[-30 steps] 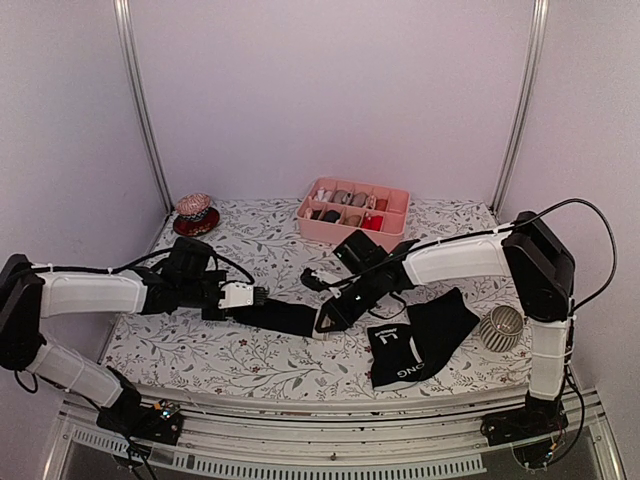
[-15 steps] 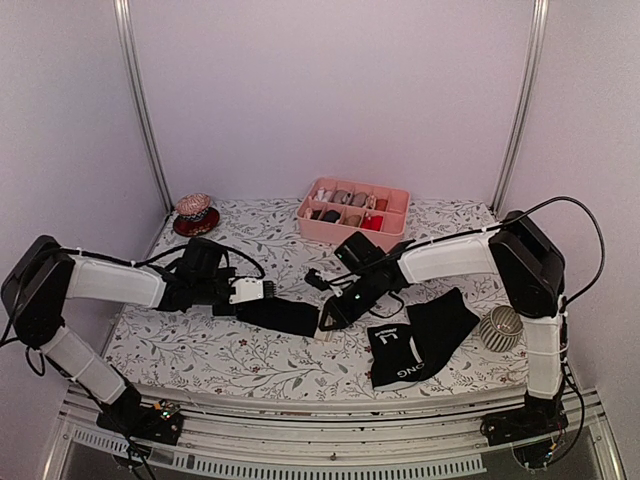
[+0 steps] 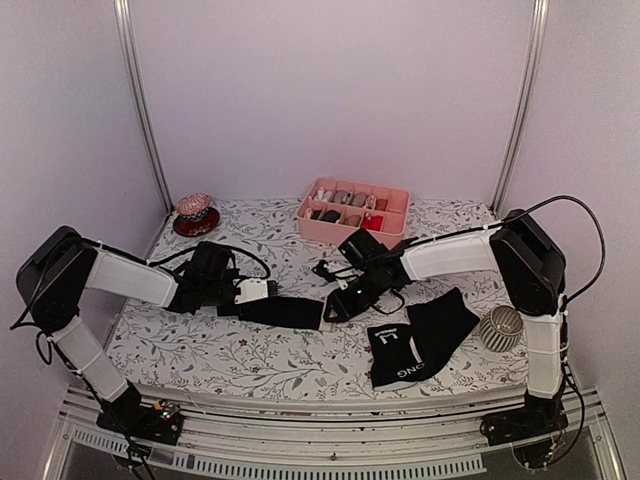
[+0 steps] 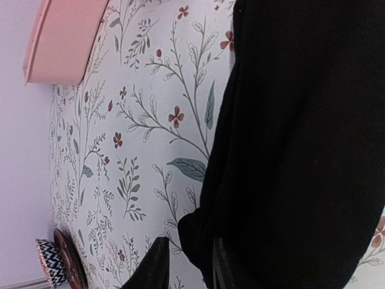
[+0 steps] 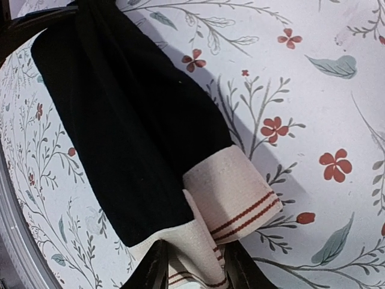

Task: Roll the underwear
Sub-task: Fold the underwear at the center of the board.

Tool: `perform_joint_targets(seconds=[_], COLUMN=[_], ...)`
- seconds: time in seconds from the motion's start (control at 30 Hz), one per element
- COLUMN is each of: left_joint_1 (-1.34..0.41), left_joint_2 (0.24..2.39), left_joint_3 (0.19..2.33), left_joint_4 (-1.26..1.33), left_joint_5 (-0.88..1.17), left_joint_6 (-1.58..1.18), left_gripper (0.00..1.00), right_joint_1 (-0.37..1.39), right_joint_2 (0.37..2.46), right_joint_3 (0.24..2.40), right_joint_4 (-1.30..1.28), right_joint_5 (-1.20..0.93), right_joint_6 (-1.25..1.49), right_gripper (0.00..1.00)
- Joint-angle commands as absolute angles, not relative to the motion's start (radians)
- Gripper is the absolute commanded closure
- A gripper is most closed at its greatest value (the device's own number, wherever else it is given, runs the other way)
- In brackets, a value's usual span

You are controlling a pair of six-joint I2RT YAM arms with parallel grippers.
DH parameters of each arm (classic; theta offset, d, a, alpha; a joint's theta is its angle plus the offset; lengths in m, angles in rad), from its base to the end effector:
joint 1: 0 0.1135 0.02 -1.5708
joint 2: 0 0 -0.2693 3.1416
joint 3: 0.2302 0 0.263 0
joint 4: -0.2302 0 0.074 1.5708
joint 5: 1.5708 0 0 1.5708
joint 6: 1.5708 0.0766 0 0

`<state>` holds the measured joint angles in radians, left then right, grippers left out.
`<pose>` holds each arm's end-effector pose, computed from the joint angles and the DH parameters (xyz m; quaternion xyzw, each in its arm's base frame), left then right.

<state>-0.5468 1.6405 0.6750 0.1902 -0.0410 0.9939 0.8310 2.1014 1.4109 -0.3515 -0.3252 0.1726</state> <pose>0.2932 -0.1748 0.1004 0.6362 0.6670 0.1043 0.3734 0.2960 0.3606 0.1024 -0.3480 0.8877 0.2610 0.1509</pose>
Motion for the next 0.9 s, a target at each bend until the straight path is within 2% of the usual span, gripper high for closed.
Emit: perform_joint_targets(seconds=[0.0, 0.1, 0.23, 0.37, 0.5, 0.63, 0.73, 0.83, 0.87], left_joint_1=[-0.537, -0.537, -0.536, -0.534, -0.533, -0.532, -0.536, -0.555, -0.565], left_joint_2=[1.645, 1.640, 1.628, 1.599, 1.568, 1.538, 1.517, 1.489, 1.479], left_joint_3=[0.680, 0.678, 0.680, 0.696, 0.718, 0.747, 0.771, 0.768, 0.756], left_joint_4=[0.235, 0.237, 0.252, 0.260, 0.263, 0.251, 0.197, 0.133, 0.118], left_joint_5=[-0.066, -0.077, -0.114, -0.151, -0.199, -0.249, -0.227, -0.134, -0.096], left_joint_6=[0.979, 0.978, 0.967, 0.930, 0.890, 0.849, 0.835, 0.846, 0.860], left_gripper=[0.72, 0.71, 0.61, 0.42, 0.26, 0.18, 0.17, 0.33, 0.35], right_joint_1=[0.829, 0.828, 0.833, 0.850, 0.868, 0.882, 0.886, 0.888, 0.888], right_joint_2=[2.076, 2.062, 2.039, 1.999, 1.960, 1.932, 1.912, 1.875, 1.861], right_joint_3=[1.424, 1.417, 1.407, 1.398, 1.398, 1.396, 1.378, 1.337, 1.320], right_joint_4=[-0.358, -0.355, -0.348, -0.340, -0.324, -0.310, -0.293, -0.264, -0.252], right_joint_5=[-0.215, -0.189, -0.165, -0.110, -0.064, -0.011, 0.011, 0.017, 0.016], right_joint_6=[0.195, 0.194, 0.189, 0.175, 0.156, 0.145, 0.141, 0.142, 0.141], right_gripper=[0.65, 0.65, 0.65, 0.65, 0.61, 0.59, 0.60, 0.61, 0.61])
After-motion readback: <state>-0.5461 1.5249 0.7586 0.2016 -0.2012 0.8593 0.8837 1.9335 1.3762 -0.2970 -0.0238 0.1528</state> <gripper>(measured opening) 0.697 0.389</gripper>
